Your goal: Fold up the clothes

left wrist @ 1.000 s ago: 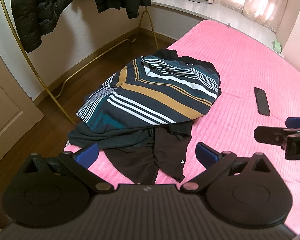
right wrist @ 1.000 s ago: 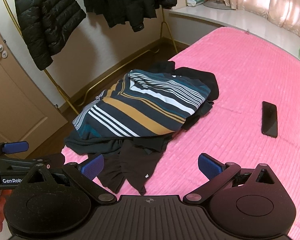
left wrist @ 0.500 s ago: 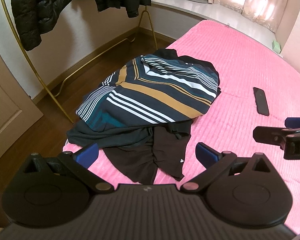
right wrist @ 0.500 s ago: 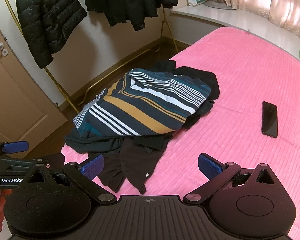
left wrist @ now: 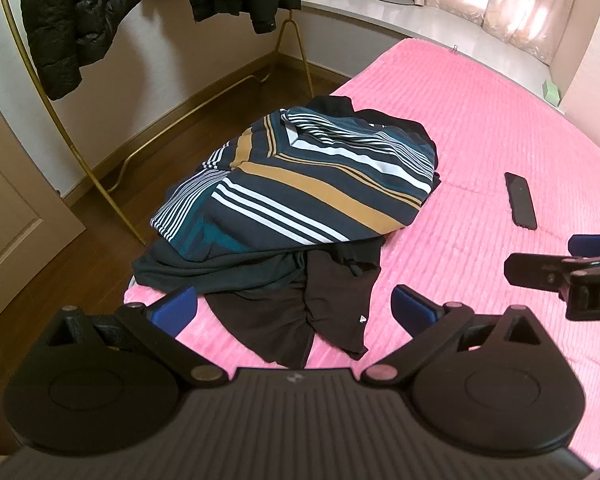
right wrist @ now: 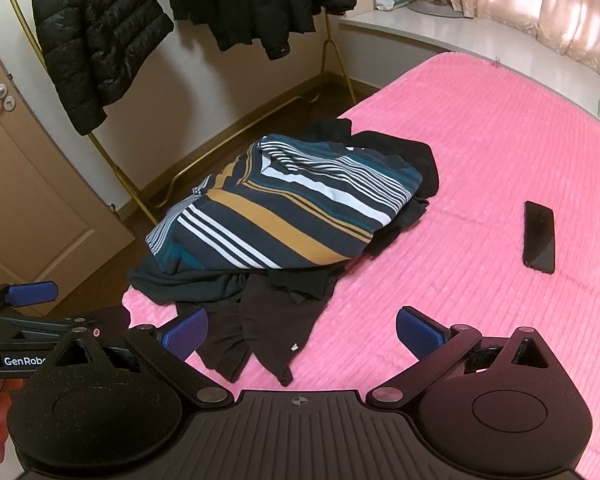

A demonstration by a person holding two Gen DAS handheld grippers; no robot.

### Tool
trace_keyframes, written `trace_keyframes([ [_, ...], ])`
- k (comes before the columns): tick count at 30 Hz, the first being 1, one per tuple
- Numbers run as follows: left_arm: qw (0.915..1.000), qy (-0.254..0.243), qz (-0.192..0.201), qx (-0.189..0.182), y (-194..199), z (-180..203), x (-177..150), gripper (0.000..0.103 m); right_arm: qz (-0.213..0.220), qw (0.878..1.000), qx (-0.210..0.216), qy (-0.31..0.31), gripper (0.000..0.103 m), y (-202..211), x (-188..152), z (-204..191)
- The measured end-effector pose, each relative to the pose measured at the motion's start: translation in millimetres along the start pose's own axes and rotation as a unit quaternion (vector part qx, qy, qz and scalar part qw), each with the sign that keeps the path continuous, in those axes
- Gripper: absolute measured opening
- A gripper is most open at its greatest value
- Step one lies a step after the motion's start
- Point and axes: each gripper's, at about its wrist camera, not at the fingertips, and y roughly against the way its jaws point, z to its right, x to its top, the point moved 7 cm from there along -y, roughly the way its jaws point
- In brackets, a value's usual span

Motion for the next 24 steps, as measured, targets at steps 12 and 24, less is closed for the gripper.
trace_keyframes([
  [12,0.9994,-0.007,0.008,0.031,-3.2,-22.1,3.6,0.102,0.019,0.999,0.042,0.020,0.103,9.9,-10.5,15.6],
  [24,0.9954,-0.075,0.002,0.060,-29.5,-44.3,-1.5,0.101,-0.003,0.995,0.096,0.037,0.103,-49.3,13.5,39.3],
])
